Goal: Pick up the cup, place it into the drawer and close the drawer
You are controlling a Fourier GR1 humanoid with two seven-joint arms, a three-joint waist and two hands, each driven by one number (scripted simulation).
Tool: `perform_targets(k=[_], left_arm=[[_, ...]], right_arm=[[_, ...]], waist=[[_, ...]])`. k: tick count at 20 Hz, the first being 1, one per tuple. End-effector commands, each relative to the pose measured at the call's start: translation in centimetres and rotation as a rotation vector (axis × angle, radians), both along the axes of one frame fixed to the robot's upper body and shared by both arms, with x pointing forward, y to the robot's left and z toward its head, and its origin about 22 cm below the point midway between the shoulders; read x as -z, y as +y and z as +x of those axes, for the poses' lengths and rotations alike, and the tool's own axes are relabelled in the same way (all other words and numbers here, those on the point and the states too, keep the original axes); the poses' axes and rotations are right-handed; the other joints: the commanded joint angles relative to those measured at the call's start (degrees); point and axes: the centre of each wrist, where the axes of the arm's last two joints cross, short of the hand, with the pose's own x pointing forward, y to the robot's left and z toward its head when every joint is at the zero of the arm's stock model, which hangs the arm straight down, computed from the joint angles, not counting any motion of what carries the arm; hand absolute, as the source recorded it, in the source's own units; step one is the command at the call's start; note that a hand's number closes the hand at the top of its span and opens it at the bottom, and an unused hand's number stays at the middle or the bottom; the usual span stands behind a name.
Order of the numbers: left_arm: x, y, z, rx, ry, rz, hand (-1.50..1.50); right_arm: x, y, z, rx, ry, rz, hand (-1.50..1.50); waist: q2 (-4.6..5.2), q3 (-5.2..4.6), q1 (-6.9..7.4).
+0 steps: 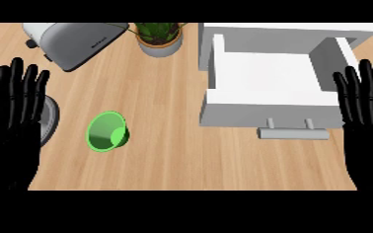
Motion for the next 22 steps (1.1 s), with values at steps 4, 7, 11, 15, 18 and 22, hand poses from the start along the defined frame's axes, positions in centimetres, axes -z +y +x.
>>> perform_targets(k=[4,7,11,15,18,22], left_arm=[[0.2,-1.8,-0.4,0.046,0.009,-0.015,-1.50],[1.0,-3.7,0.0,0.109,0.101,-0.208,-1.50],[2.7,-4.3,1.1,0.091,0.107,-0.203,-1.50],[2.4,-3.6,-0.1,0.094,0.085,-0.208,-1.50],[3.1,-3.8,0.4,0.099,0.112,-0.213,-1.50],[3.9,-4.7,1.1,0.093,0.110,-0.211,-1.50]], right_arm=[[-0.2,1.3,-0.7,-0.073,0.022,-0.025,-1.50],[0.5,1.9,0.3,-0.202,0.074,0.024,-1.50],[-1.7,1.9,0.1,-0.194,0.085,0.031,-1.50],[-0.4,1.6,1.2,-0.164,0.087,0.029,-1.50],[-1.9,0.5,2.3,-0.188,0.081,0.022,-1.50],[0.4,1.7,0.6,-0.177,0.094,0.028,-1.50]], waist=[[-2.69,1.96,-0.53],[-2.59,1.96,-0.57],[-2.63,1.93,-0.54],[-2.63,1.95,-0.36],[-2.61,1.95,-0.34],[-2.62,1.95,-0.48]])
